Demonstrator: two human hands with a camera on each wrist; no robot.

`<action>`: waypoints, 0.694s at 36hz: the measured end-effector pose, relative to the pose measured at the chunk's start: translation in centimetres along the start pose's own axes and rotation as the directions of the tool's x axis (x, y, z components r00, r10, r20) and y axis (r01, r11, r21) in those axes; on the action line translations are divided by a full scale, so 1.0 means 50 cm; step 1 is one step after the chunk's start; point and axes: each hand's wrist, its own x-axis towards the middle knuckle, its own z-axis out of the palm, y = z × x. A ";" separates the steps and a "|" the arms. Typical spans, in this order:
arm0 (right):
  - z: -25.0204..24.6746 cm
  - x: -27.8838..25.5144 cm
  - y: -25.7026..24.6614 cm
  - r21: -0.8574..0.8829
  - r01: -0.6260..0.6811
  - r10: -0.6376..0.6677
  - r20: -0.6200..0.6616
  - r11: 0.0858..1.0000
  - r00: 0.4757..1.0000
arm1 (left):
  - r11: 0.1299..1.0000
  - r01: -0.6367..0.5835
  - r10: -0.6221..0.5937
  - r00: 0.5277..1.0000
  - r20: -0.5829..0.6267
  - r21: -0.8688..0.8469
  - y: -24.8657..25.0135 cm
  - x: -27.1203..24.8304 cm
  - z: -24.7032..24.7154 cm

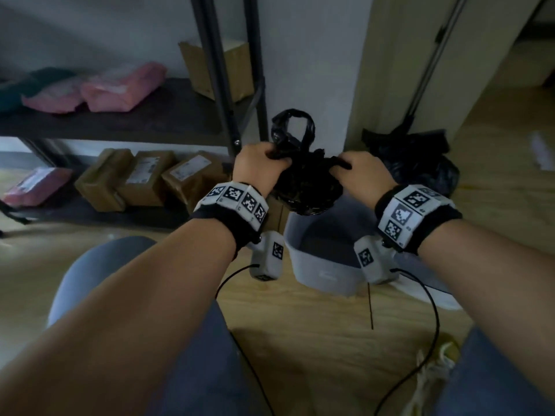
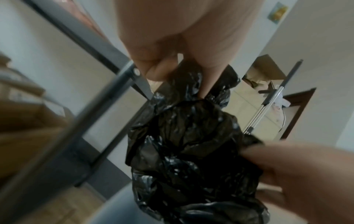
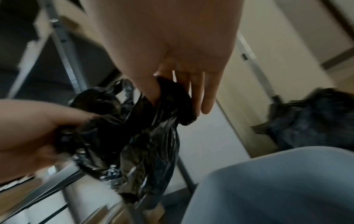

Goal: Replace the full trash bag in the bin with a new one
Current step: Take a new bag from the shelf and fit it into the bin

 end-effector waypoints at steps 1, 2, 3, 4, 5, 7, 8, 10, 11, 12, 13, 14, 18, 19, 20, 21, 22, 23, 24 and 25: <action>-0.007 0.003 0.015 -0.008 -0.010 0.010 -0.032 1.000 0.999 | 1.000 0.008 -0.009 1.000 -0.013 -0.024 0.005 0.002 0.009; -0.014 0.005 0.027 -0.007 -0.029 0.028 -0.064 1.000 0.998 | 0.998 0.018 -0.019 1.000 -0.024 -0.053 0.009 0.005 0.019; -0.020 0.008 0.038 0.006 -0.055 0.055 -0.095 0.998 0.994 | 0.996 0.031 -0.033 0.999 -0.032 -0.080 0.012 0.006 0.029; -0.026 0.011 0.049 0.023 -0.083 0.085 -0.122 0.996 0.989 | 0.994 0.042 -0.047 0.998 -0.040 -0.100 0.012 0.009 0.038; -0.031 0.014 0.061 0.039 -0.105 0.110 -0.140 0.994 0.984 | 0.992 0.054 -0.060 0.997 -0.049 -0.115 0.013 0.012 0.045; -0.040 0.015 0.083 0.052 -0.140 0.146 -0.159 0.989 0.976 | 0.984 0.080 -0.092 0.994 -0.065 -0.159 0.009 0.019 0.055; -0.045 0.014 0.097 0.048 -0.158 0.164 -0.165 0.986 0.973 | 0.980 0.094 -0.108 0.992 -0.069 -0.175 0.007 0.022 0.059; -0.054 0.006 0.125 0.019 -0.209 0.209 -0.168 0.978 0.963 | 0.976 0.126 -0.142 0.987 -0.075 -0.178 0.002 0.029 0.065; -0.059 0.001 0.140 0.001 -0.238 0.234 -0.172 0.971 0.957 | 0.973 0.146 -0.162 0.984 -0.077 -0.180 -0.002 0.033 0.068; -0.063 -0.003 0.154 -0.018 -0.267 0.260 -0.173 0.963 0.950 | 0.969 0.166 -0.183 0.980 -0.080 -0.183 -0.006 0.036 0.071; -0.067 -0.007 0.168 -0.035 -0.300 0.290 -0.170 0.953 0.942 | 0.966 0.184 -0.201 0.976 -0.085 -0.180 -0.010 0.038 0.073; -0.069 -0.010 0.182 -0.048 -0.337 0.325 -0.173 0.940 0.930 | 0.966 0.193 -0.212 0.972 -0.099 -0.171 -0.016 0.040 0.076; -0.073 -0.013 0.226 -0.105 -0.475 0.459 -0.141 0.874 0.877 | 0.966 0.225 -0.244 0.958 -0.153 -0.128 -0.038 0.049 0.075; -0.074 -0.013 0.232 -0.128 -0.498 0.486 -0.118 0.857 0.866 | 0.961 0.241 -0.260 0.953 -0.156 -0.132 -0.040 0.051 0.074; -0.074 -0.012 0.237 -0.147 -0.511 0.503 -0.090 0.847 0.859 | 0.956 0.257 -0.277 0.948 -0.156 -0.138 -0.041 0.054 0.075; -0.073 -0.012 0.238 -0.160 -0.518 0.515 -0.061 0.840 0.855 | 0.952 0.268 -0.289 0.945 -0.151 -0.145 -0.040 0.056 0.075; -0.070 -0.010 0.239 -0.167 -0.521 0.523 -0.035 0.837 0.852 | 0.949 0.276 -0.297 0.944 -0.144 -0.152 -0.039 0.058 0.077; -0.066 -0.008 0.239 -0.178 -0.522 0.529 -0.009 0.834 0.848 | 0.946 0.279 -0.301 0.944 -0.132 -0.163 -0.035 0.058 0.077; -0.061 -0.004 0.238 -0.184 -0.528 0.539 0.010 0.829 0.842 | 0.944 0.279 -0.300 0.948 -0.109 -0.176 -0.031 0.059 0.080; -0.057 -0.001 0.232 -0.184 -0.532 0.543 0.014 0.827 0.839 | 0.941 0.276 -0.294 0.954 -0.067 -0.193 -0.026 0.058 0.081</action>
